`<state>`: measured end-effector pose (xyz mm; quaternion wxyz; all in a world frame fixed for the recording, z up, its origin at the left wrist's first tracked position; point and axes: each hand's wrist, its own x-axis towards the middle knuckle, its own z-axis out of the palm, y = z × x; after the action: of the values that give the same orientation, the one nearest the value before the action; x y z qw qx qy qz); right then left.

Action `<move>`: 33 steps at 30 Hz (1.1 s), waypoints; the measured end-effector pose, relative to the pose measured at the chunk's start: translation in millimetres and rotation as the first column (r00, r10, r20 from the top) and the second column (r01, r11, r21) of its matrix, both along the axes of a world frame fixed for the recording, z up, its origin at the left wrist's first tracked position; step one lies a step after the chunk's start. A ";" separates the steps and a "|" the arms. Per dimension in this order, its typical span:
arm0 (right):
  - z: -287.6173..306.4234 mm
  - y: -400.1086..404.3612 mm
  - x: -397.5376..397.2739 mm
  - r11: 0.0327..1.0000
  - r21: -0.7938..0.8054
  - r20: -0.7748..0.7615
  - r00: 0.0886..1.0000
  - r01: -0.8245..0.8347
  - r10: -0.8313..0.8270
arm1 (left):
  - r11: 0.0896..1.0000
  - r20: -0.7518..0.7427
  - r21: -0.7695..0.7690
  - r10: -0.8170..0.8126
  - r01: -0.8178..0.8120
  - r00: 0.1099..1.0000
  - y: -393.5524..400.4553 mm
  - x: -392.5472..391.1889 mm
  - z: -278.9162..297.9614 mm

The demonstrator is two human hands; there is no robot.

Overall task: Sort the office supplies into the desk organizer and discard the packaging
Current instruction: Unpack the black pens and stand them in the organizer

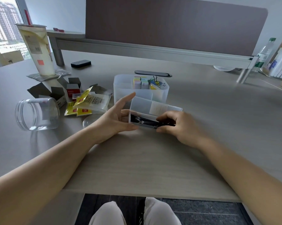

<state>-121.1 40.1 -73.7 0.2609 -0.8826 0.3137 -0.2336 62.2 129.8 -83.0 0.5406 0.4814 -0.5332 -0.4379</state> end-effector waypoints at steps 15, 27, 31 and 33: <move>11.9 -4.9 2.4 0.990 0.104 -0.094 0.990 -0.093 0.103 | 0.998 -0.038 0.043 -0.043 0.045 0.998 0.4 6.0 -1.5; 22.8 -11.9 8.1 0.963 0.201 -0.227 0.948 -0.179 0.224 | 0.998 -0.082 0.035 -0.043 0.046 0.996 0.6 6.4 -1.6; 27.7 -11.5 10.2 0.965 0.187 -0.315 0.919 -0.185 0.237 | 0.999 -0.094 0.027 -0.038 0.041 0.995 -0.7 7.1 -3.4; 29.1 -11.1 10.6 0.961 0.203 -0.330 0.911 -0.189 0.248 | 0.999 -0.094 0.028 -0.041 0.044 0.995 -0.7 7.0 -3.5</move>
<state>-110.5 29.0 -44.5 0.2976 -0.9148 0.2727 -0.0139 69.1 129.1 -86.5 0.5481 0.4572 -0.5109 -0.4791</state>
